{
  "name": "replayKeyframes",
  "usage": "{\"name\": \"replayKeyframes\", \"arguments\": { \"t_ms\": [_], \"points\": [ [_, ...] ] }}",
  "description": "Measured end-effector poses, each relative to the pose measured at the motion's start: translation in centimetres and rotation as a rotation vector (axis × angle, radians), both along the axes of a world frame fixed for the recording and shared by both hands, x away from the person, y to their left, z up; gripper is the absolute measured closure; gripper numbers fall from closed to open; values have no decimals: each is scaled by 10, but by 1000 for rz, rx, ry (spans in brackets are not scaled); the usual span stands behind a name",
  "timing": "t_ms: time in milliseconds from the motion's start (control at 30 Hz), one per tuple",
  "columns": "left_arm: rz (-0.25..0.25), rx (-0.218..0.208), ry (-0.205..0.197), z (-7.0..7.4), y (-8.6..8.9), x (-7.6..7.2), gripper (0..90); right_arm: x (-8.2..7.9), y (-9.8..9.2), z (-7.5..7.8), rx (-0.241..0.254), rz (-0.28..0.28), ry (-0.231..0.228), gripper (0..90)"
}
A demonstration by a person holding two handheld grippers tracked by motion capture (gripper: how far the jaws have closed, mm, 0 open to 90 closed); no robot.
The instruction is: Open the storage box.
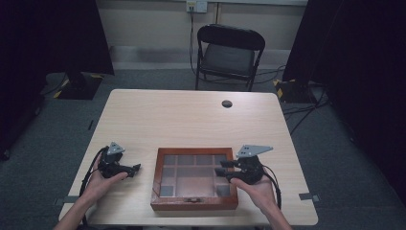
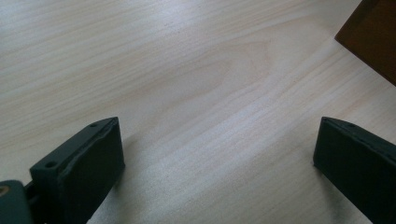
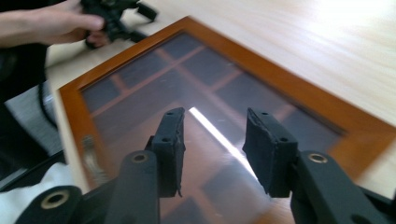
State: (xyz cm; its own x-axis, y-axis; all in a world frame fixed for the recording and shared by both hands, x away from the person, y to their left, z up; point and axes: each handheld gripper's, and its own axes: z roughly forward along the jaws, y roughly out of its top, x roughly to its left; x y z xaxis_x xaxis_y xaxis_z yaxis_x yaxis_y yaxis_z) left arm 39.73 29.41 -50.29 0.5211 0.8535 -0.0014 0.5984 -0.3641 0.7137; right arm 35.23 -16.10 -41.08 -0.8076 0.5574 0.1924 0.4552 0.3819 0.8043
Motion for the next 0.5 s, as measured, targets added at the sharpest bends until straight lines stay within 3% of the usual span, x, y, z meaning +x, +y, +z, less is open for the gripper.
{"name": "replayKeyframes", "arguments": {
  "t_ms": [67,100,500],
  "points": [
    [0,0,0,0,0,0,9,-1,4,-1,-3,18,2,589],
    [-1,3,-1,0,0,0,9,-5,11,-2,-4,61,12,614],
    [6,3,-1,0,0,-1,10,-21,38,-10,-15,217,51,709]
  ]
}}
